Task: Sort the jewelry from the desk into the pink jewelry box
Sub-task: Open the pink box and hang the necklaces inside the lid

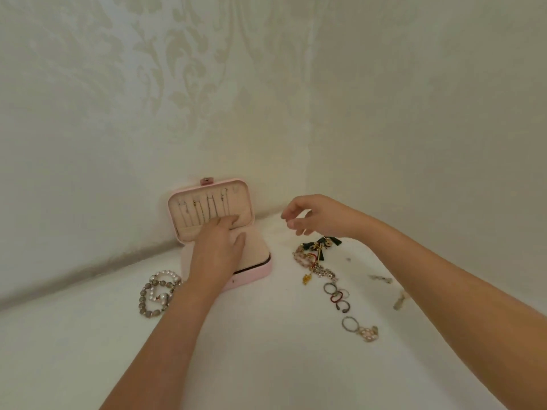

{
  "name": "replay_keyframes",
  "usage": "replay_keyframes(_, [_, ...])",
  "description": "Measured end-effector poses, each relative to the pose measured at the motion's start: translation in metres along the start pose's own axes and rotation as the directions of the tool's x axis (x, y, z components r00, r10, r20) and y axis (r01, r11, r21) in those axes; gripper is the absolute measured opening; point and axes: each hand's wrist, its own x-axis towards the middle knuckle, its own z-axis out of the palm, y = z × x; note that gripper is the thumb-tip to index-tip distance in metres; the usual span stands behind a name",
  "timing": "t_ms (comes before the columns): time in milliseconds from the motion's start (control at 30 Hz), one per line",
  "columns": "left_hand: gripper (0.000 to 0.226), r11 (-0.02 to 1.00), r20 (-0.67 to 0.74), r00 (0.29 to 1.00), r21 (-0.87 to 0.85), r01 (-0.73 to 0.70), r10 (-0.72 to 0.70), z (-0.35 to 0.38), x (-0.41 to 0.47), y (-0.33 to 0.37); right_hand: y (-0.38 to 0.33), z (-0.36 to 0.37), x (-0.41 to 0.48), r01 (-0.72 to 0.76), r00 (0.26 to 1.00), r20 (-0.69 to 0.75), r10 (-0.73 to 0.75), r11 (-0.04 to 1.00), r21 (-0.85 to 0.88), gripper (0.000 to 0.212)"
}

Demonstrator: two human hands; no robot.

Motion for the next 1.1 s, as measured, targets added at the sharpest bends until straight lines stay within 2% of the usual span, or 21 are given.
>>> replay_keyframes(100, [0.038, 0.983, 0.085, 0.981, -0.075, -0.170, 0.177, 0.008, -0.027, 0.043, 0.007, -0.020, -0.047, -0.038, 0.998, -0.059, 0.036, 0.999, -0.023, 0.012])
replay_keyframes(233, [0.040, 0.914, 0.286, 0.873, -0.216, -0.343, 0.395, 0.027, -0.070, 0.081, 0.023, -0.037, -0.101, -0.136, 0.968, -0.219, 0.121, 0.989, -0.051, 0.010])
replay_keyframes(367, [0.049, 0.895, 0.473, 0.761, -0.271, -0.353, 0.443, 0.041, -0.098, 0.093, 0.052, -0.034, -0.141, -0.358, 0.910, -0.310, 0.276, 0.899, -0.251, 0.021])
replay_keyframes(433, [0.053, 0.906, 0.567, 0.708, -0.222, -0.361, 0.421, 0.045, -0.107, 0.095, 0.064, -0.025, -0.160, -0.445, 0.878, -0.326, 0.350, 0.847, -0.290, 0.029])
replay_keyframes(533, [0.055, 0.918, 0.635, 0.676, -0.149, -0.367, 0.373, 0.049, -0.116, 0.094, 0.074, -0.013, -0.188, -0.531, 0.836, -0.355, 0.418, 0.779, -0.333, 0.038])
replay_keyframes(667, [0.055, 0.918, 0.636, 0.684, -0.105, -0.381, 0.357, 0.053, -0.125, 0.089, 0.085, 0.004, -0.219, -0.565, 0.797, -0.418, 0.437, 0.783, -0.259, 0.046])
replay_keyframes(833, [0.052, 0.925, 0.570, 0.735, -0.134, -0.356, 0.366, 0.052, -0.130, 0.091, 0.088, 0.022, -0.240, -0.545, 0.767, -0.531, 0.359, 0.802, -0.246, 0.034])
replay_keyframes(1100, [0.042, 0.917, 0.430, 0.812, -0.235, -0.322, 0.395, 0.046, -0.142, 0.110, 0.084, 0.032, -0.248, -0.401, 0.856, -0.455, 0.246, 0.870, -0.285, 0.031])
